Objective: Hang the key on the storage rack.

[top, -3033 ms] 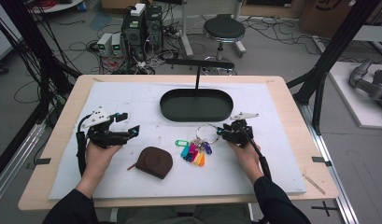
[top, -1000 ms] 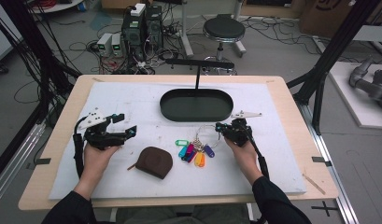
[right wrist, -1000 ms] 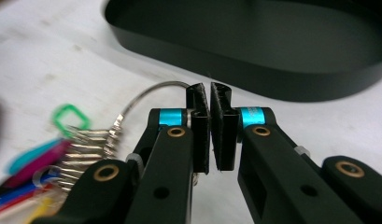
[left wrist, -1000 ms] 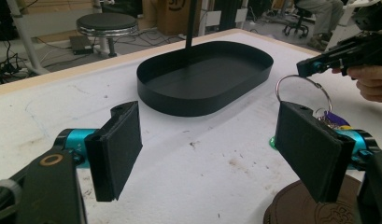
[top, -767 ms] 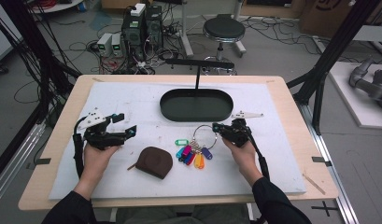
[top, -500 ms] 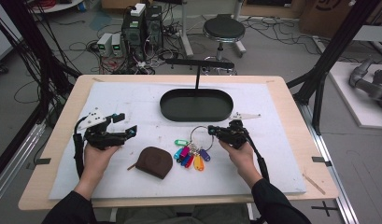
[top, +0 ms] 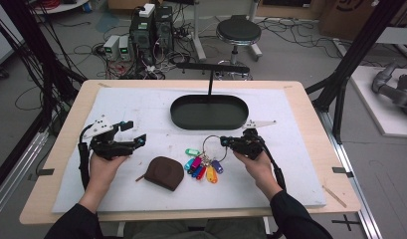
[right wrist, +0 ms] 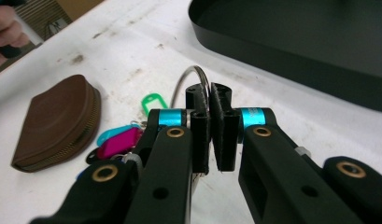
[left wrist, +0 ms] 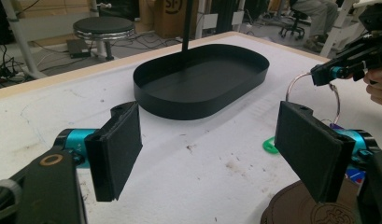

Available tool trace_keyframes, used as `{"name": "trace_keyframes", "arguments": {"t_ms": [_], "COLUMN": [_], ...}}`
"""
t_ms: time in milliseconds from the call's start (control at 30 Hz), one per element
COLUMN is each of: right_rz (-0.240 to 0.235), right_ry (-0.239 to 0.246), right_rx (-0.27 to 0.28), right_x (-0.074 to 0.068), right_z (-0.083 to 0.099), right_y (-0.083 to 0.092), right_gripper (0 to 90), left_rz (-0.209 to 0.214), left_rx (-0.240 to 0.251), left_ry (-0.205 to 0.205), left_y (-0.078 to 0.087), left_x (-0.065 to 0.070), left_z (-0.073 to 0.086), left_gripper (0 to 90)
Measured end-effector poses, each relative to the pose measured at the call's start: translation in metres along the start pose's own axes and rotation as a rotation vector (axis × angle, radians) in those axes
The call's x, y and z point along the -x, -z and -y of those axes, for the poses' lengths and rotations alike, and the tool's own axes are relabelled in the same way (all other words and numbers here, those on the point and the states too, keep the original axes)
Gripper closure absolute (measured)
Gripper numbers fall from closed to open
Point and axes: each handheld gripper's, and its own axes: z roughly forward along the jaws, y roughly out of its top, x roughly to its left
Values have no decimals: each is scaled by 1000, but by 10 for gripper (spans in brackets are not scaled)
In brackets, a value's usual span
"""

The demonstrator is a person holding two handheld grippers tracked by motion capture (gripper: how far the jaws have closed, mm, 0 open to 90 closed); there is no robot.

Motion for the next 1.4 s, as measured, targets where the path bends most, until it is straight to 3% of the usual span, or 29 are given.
{"name": "trace_keyframes", "arguments": {"t_ms": [300,933,1400], "right_rz": [24,38,65], "right_ry": [134,185,230], "right_rx": [29,146,184], "right_x": [-16,-8,-4], "right_z": [-21,-50,-77], "right_y": [17,64,86], "right_gripper": [885,886,886], "left_rz": [5,4,3], "left_rx": [2,1,0], "left_ry": [1,4,5], "left_y": [0,0,0], "left_x": [0,0,0], "left_z": [0,1,1], "left_gripper": [230,230,230]}}
